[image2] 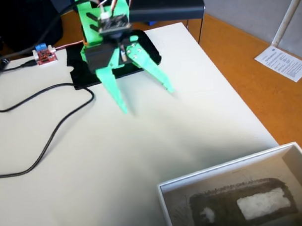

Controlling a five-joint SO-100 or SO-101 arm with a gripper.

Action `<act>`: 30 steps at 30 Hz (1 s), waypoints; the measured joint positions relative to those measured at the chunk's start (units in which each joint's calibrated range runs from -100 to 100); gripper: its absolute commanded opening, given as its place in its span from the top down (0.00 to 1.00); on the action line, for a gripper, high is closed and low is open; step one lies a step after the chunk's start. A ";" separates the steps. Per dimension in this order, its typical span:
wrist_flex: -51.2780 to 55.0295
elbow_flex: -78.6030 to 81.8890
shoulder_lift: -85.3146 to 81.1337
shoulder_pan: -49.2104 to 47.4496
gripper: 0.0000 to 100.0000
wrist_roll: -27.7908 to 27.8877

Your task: Remove orange objects from table

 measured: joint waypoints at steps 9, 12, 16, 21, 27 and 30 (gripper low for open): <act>28.12 3.09 -15.80 0.25 0.58 -2.64; 28.81 3.09 -15.98 1.89 0.58 -9.38; 28.81 3.09 -15.98 4.76 0.58 -10.99; 28.81 3.09 -15.98 5.49 0.58 -11.23; 28.81 3.09 -15.98 1.97 0.58 -11.23; 28.81 3.09 -15.98 0.90 0.58 -11.43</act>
